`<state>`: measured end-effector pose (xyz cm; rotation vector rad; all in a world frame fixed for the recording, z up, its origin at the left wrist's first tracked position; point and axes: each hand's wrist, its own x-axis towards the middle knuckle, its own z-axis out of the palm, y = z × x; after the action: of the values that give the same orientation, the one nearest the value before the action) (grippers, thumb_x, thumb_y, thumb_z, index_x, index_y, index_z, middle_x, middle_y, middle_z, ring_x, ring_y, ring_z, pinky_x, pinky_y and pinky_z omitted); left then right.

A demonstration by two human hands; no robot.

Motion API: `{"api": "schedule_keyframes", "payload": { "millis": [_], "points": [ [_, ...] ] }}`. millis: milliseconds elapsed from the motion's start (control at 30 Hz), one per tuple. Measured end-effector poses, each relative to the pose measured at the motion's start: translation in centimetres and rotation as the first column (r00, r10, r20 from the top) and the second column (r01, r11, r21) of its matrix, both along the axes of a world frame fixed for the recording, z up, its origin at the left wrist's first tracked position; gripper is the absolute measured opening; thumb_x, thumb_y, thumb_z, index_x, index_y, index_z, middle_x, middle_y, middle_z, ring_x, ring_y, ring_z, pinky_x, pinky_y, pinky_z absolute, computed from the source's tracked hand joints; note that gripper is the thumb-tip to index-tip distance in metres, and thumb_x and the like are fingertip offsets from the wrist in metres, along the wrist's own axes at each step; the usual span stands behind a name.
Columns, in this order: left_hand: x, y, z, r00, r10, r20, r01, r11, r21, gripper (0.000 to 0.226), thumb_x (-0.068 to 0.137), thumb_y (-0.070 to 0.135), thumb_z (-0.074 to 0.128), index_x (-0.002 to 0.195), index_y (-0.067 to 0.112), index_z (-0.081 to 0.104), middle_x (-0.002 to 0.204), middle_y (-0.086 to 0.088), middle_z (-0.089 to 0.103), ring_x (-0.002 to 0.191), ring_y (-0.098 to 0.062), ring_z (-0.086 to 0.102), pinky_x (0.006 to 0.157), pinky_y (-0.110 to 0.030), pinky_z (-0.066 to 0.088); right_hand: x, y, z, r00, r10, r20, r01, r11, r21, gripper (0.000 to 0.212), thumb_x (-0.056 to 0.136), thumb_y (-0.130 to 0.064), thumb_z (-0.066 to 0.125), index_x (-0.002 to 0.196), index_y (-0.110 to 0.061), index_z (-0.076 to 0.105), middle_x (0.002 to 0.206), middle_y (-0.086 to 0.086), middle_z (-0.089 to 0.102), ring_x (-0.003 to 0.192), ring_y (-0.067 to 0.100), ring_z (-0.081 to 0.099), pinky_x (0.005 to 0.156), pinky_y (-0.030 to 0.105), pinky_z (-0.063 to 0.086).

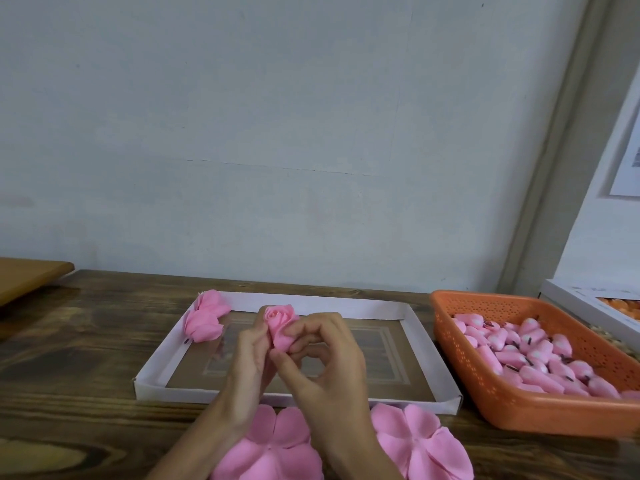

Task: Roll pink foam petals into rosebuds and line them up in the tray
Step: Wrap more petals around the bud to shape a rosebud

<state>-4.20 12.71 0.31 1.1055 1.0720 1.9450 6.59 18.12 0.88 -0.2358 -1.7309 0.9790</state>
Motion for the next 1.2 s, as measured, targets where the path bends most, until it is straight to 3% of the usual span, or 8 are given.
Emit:
{"api": "schedule_keyframes", "payload": {
  "millis": [267,433,567,667,800,933,1100,1200],
  "points": [
    [0.5,-0.1,0.5,0.99,-0.103,0.092,0.101,0.995,0.019,0.047,0.097,0.043,0.042,0.112,0.001,0.055,0.1,-0.014,0.062,0.1,-0.021,0.06,0.086,-0.032,0.054,0.2,0.2,0.0,0.995,-0.093,-0.04,0.094,0.995,0.018,0.032,0.072,-0.001,0.086,0.09,-0.022,0.071,0.101,-0.008,0.066,0.075,0.022,0.067,0.069,0.036,0.059],
    [0.8,0.2,0.7,0.993,-0.1,0.064,0.105,0.991,-0.085,0.056,0.099,0.037,0.035,0.133,-0.002,0.054,0.129,-0.029,0.062,0.116,-0.031,0.061,0.102,-0.049,0.049,0.6,0.6,0.3,0.967,-0.249,-0.046,0.25,0.968,0.02,0.035,0.072,-0.007,0.091,0.087,-0.028,0.067,0.09,-0.011,0.067,0.076,0.016,0.065,0.066,0.025,0.055],
    [0.8,0.7,-0.2,0.996,-0.092,-0.008,0.09,0.981,-0.172,0.051,0.11,0.028,0.014,0.147,0.013,0.046,0.139,-0.012,0.065,0.13,-0.021,0.061,0.11,-0.046,0.043,1.0,0.7,0.4,0.931,-0.363,0.026,0.362,0.931,0.037,0.028,0.075,-0.025,0.091,0.085,-0.034,0.067,0.088,-0.019,0.069,0.083,0.012,0.067,0.071,0.027,0.053],
    [0.4,0.6,-0.1,0.995,-0.085,0.042,0.091,0.98,-0.175,0.051,0.11,0.03,0.018,0.154,0.019,0.041,0.133,-0.003,0.07,0.127,-0.019,0.062,0.108,-0.041,0.045,1.2,0.8,0.6,0.967,-0.256,0.011,0.256,0.963,-0.078,0.025,0.077,-0.024,0.091,0.084,-0.033,0.068,0.086,-0.016,0.074,0.083,0.012,0.072,0.067,0.016,0.054],
    [0.2,-0.2,0.5,0.99,-0.136,-0.028,0.132,0.986,-0.105,0.052,0.096,0.049,0.053,0.142,0.027,0.058,0.138,-0.015,0.064,0.132,-0.031,0.058,0.105,-0.041,0.052,1.3,1.0,1.3,0.996,-0.071,-0.058,0.055,0.97,-0.239,0.027,0.074,-0.013,0.092,0.085,-0.025,0.071,0.083,-0.003,0.076,0.077,0.019,0.075,0.065,0.025,0.06],
    [-0.1,0.2,1.2,0.985,-0.157,0.068,0.163,0.98,-0.112,0.106,0.054,0.055,0.096,0.14,0.009,0.056,0.121,-0.013,0.073,0.114,-0.03,0.07,0.097,-0.046,0.054,1.3,1.0,1.5,0.991,0.101,-0.084,-0.121,0.95,-0.287,0.025,0.074,-0.001,0.087,0.088,-0.014,0.071,0.09,0.005,0.078,0.08,0.026,0.076,0.069,0.035,0.062],
    [0.1,-0.4,0.6,0.99,-0.098,0.099,0.098,0.995,0.006,0.066,0.064,0.029,0.096,0.121,0.006,0.071,0.128,-0.028,0.067,0.122,-0.043,0.064,0.1,-0.046,0.056,1.1,0.7,1.4,0.971,0.24,0.009,-0.237,0.962,-0.137,0.023,0.077,0.014,0.076,0.09,-0.003,0.067,0.11,0.004,0.077,0.094,0.028,0.075,0.078,0.046,0.062],
    [0.7,-0.3,0.7,0.99,-0.072,0.121,0.07,0.997,0.017,0.054,0.062,0.035,0.098,0.103,0.009,0.074,0.119,-0.022,0.072,0.114,-0.038,0.069,0.089,-0.041,0.06,1.0,0.6,1.0,0.978,0.204,0.039,-0.196,0.97,-0.146,0.025,0.076,0.005,0.077,0.081,-0.007,0.055,0.09,-0.001,0.075,0.08,0.016,0.074,0.07,0.035,0.061]
  ]
}}
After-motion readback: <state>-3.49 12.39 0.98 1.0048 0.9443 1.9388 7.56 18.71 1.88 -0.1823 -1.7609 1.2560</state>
